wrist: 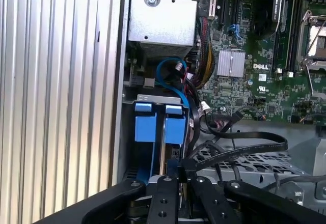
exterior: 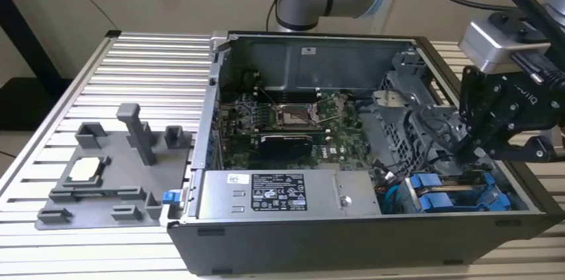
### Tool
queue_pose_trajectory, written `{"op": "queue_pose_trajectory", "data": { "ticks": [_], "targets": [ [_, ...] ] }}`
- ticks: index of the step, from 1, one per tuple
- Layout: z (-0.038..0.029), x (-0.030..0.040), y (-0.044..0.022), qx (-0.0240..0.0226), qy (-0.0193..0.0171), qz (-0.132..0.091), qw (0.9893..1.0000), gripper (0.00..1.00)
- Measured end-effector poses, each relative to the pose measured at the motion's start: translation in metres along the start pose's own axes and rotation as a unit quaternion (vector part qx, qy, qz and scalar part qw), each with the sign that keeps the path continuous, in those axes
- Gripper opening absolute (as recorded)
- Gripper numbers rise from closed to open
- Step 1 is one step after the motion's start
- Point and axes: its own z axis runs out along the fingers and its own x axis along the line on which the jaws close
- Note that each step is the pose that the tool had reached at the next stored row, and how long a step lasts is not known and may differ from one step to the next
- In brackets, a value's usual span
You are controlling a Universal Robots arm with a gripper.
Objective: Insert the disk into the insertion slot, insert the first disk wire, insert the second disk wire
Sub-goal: 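Insert the second disk wire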
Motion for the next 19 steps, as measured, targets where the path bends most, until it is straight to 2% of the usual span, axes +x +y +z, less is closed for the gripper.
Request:
{"op": "queue_pose_trajectory", "data": {
  "ticks": [1,2,6,7,10,19],
  "targets": [
    [0.0005,0.0002,0.0,0.0004,-0.004,0.001,1.0,0.16],
    [0.001,0.0002,-0.0001,0.0008,-0.0065,0.005,1.0,0.16],
    [0.0029,0.0004,-0.0001,0.002,-0.0125,0.023,0.9997,0.16],
    [0.0031,0.0005,-0.0004,0.0022,-0.0149,0.023,0.9996,0.16],
    [0.0037,0.0016,-0.0029,0.0,-0.0155,0.023,0.9996,0.16],
    [0.0118,0.003,-0.0059,-0.0003,-0.0158,0.023,0.9996,0.16]
  ]
}}
